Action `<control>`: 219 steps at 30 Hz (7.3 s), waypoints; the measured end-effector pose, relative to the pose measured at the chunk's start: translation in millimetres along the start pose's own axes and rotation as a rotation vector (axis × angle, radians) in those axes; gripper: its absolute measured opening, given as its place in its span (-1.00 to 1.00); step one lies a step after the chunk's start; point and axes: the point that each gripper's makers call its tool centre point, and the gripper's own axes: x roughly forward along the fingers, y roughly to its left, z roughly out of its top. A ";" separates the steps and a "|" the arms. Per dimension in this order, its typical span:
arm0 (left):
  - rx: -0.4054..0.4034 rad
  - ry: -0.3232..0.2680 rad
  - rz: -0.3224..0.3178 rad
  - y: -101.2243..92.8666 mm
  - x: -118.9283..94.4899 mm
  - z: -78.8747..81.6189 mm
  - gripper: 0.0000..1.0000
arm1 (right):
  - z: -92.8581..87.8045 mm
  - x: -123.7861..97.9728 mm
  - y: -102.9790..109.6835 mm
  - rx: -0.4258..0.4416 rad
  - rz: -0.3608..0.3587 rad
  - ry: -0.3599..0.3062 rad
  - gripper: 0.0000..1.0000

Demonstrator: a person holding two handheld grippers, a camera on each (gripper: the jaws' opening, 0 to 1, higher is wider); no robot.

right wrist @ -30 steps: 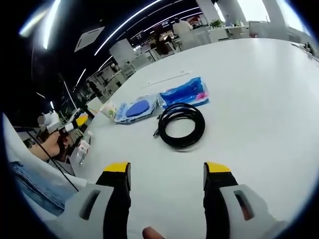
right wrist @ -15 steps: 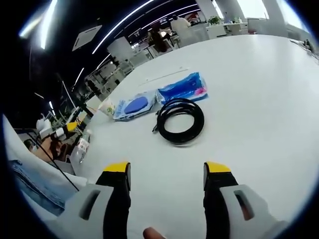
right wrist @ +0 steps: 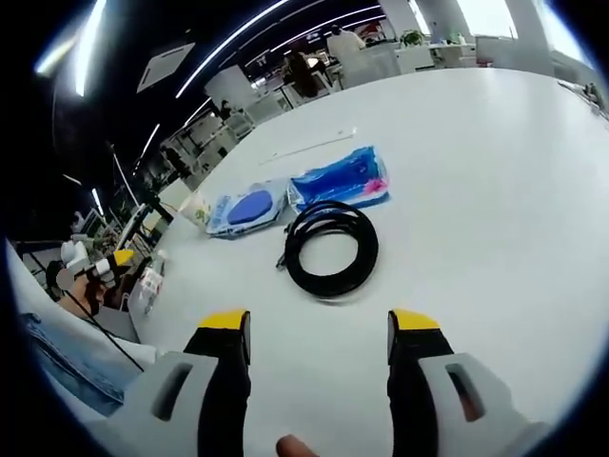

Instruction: Arrange the tabletop items into an orderly group along one side of the table until the central work area is clear of visible clutter.

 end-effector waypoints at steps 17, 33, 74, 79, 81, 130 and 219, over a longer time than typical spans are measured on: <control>-0.004 0.159 -0.066 6.8 19.6 -3.2 0.67 | -18.0 -3.4 4.6 -0.004 0.027 0.030 0.10; 0.034 0.386 -0.127 5.5 55.8 -4.9 0.46 | -10.7 -4.7 -3.0 0.029 -0.001 0.014 0.07; 0.185 0.569 -0.024 27.0 101.1 -40.6 -0.32 | -19.5 1.9 -18.8 0.081 -0.033 0.058 0.00; 0.182 0.567 -0.017 27.5 104.1 -39.6 -0.48 | -20.1 4.3 -15.4 0.063 -0.021 0.066 -0.01; 0.174 0.559 -0.017 26.5 103.7 -38.9 -0.51 | -19.1 4.3 -13.9 0.059 -0.017 0.064 -0.01; 0.363 0.081 -0.153 -21.5 29.3 102.9 -0.60 | -23.5 -5.4 -5.7 0.052 0.020 0.026 -0.01; 0.314 -0.019 -0.139 -75.2 113.9 138.2 0.21 | -20.5 -16.6 -25.6 0.114 -0.034 -0.027 0.01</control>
